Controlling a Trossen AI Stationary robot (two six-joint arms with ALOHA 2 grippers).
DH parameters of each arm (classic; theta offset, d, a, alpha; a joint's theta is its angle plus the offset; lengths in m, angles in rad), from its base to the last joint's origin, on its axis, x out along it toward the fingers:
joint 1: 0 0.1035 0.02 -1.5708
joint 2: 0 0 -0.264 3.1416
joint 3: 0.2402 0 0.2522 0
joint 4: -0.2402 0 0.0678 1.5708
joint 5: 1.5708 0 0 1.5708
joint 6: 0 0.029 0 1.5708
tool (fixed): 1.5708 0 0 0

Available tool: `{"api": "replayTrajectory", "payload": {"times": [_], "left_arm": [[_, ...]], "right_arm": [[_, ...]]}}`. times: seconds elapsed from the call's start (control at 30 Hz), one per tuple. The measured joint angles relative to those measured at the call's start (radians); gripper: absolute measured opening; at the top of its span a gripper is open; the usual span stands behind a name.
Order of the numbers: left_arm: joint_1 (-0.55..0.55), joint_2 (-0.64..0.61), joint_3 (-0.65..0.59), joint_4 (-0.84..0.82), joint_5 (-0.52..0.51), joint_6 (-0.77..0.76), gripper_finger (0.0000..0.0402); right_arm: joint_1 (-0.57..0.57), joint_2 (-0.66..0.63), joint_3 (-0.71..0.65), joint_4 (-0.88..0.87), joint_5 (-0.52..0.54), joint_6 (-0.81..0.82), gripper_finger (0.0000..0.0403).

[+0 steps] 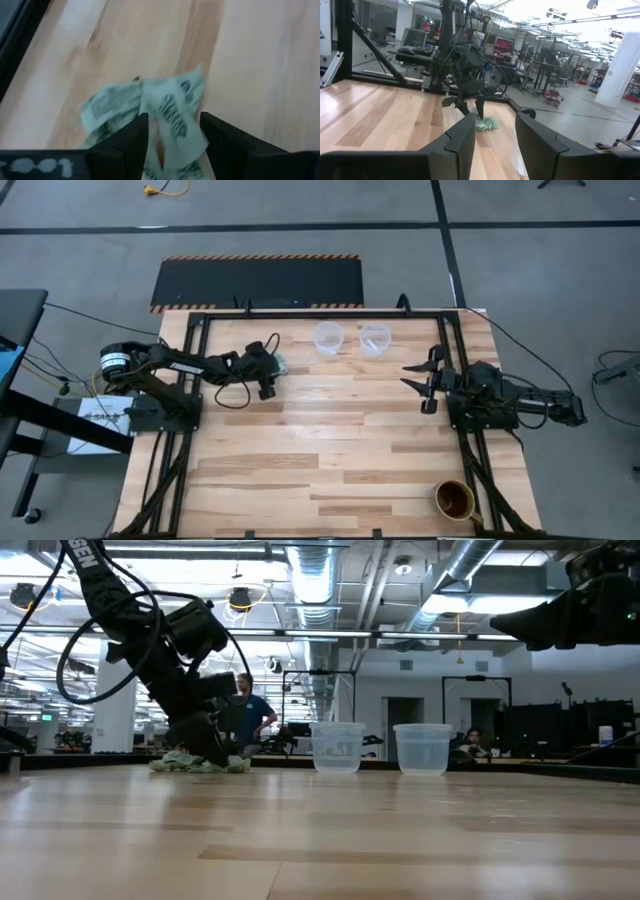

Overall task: Pick and place Stevia / Truvia into bins
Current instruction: Put the stevia packet into the left transparent container

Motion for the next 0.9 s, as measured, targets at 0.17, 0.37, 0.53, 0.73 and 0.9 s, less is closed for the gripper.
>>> {"api": "replayTrajectory", "payload": {"times": [0.17,0.37,0.53,0.73,0.9], "left_arm": [[0.0,0.0,0.0,0.007,-0.005,-0.001,0.0169],[0.0,0.0,0.0,-0.003,-0.012,-0.003,0.0165],[0.0,0.0,0.0,-0.011,-0.012,-0.004,0.0115],[0.0,0.0,0.0,-0.013,-0.012,-0.013,0.0018],[-0.002,-0.001,0.0,-0.009,-0.012,-0.016,0.0007]], "right_arm": [[0.0,0.0,0.0,0.0,0.001,0.0,0.0133],[0.0,0.0,0.0,0.0,0.001,0.0,0.0133],[0.0,0.0,0.0,0.0,0.003,0.0,0.0133],[0.0,0.0,0.0,0.0,0.003,0.0,0.0133],[0.0,0.0,0.0,0.0,0.003,0.007,0.0133]]}}
